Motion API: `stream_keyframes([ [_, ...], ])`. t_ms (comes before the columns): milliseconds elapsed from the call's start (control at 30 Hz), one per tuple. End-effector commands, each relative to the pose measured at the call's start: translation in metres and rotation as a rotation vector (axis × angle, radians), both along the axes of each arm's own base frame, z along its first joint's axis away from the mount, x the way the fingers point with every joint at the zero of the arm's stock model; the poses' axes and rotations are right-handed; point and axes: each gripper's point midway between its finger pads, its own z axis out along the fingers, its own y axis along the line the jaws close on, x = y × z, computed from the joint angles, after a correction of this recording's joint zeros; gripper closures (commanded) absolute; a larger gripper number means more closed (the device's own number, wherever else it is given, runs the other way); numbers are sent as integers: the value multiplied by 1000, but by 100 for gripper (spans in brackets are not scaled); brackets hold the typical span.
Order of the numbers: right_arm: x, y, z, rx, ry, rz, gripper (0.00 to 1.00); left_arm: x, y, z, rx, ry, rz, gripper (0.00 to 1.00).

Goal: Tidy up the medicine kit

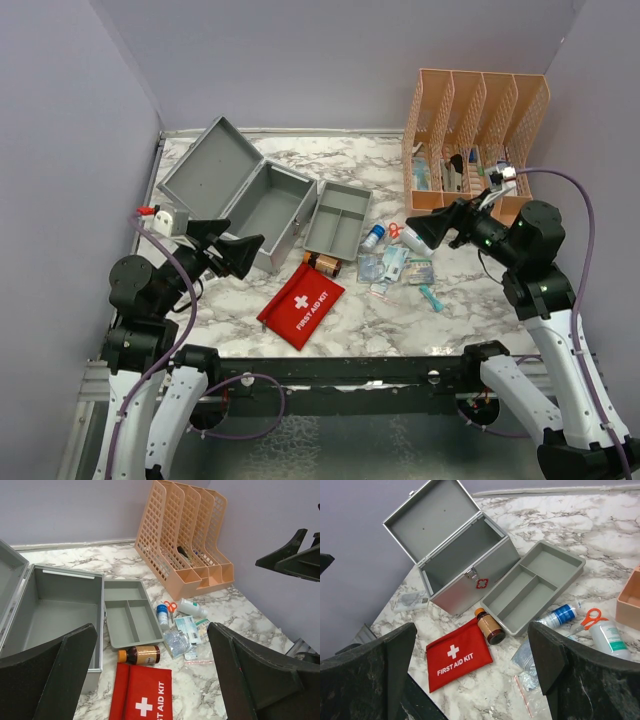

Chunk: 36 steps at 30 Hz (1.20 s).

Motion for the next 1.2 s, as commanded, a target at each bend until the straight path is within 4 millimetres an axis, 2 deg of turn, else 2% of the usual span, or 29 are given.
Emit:
stream_keyframes([
  [0,0,-6,5,-7,-9,-38,5,-1,1,6,3,-34,6,1],
  [233,4,-8,-5,13,37,-68,5,8,-11,-21,16,56,-67,1],
  [367,2,8,-20,28,68,44,7,7,-22,-41,17,110,-142,1],
  [567,7,27,-69,86,228,154,14,6,-33,-83,-25,261,-210,1],
  [667,12,32,-100,165,361,103,20,9,-34,-104,-66,354,-193,2],
  [767,6,52,-135,177,466,78,24,13,-33,-117,-81,398,-172,4],
  [900,-8,90,-166,94,540,90,25,18,-32,-121,-90,408,-145,5],
  [1167,-36,131,-228,-22,691,76,29,23,-30,-125,-101,429,-116,9],
])
